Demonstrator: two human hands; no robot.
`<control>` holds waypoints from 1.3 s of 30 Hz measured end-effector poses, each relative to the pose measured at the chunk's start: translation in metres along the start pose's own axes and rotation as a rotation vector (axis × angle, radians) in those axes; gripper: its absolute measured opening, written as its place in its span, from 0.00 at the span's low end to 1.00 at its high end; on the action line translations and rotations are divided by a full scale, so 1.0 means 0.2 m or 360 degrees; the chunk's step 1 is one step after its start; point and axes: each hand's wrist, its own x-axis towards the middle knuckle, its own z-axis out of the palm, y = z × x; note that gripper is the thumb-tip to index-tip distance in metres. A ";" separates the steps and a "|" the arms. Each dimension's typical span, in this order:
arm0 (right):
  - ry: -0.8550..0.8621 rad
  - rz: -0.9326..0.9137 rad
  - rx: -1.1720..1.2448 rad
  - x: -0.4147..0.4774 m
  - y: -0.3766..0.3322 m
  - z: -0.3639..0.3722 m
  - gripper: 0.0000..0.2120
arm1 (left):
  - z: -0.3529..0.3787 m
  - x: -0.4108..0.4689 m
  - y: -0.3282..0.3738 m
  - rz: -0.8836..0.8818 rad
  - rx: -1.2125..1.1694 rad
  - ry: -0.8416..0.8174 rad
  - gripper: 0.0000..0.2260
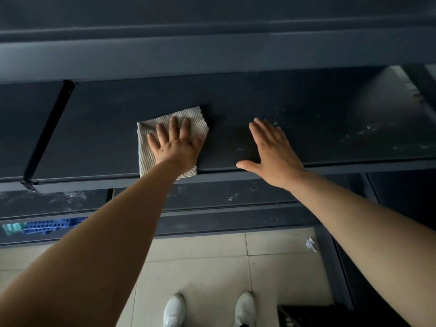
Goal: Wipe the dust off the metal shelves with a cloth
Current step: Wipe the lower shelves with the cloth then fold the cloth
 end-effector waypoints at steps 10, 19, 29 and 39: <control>0.0032 0.0049 0.0045 -0.02 0.19 -0.02 0.47 | 0.01 0.10 0.42 0.0246 0.0039 -0.0087 0.27; 0.0076 0.0187 0.0022 -0.12 0.38 -0.05 0.48 | 0.08 0.00 0.78 0.0623 0.0068 -0.0172 0.27; -0.0004 0.0149 -0.0021 -0.11 0.34 -0.09 0.50 | 0.06 -0.03 0.47 0.0586 0.0055 -0.0103 0.26; 0.0049 0.0092 0.0038 -0.13 0.42 -0.07 0.50 | 0.12 -0.09 0.47 0.0206 0.0071 0.0064 0.28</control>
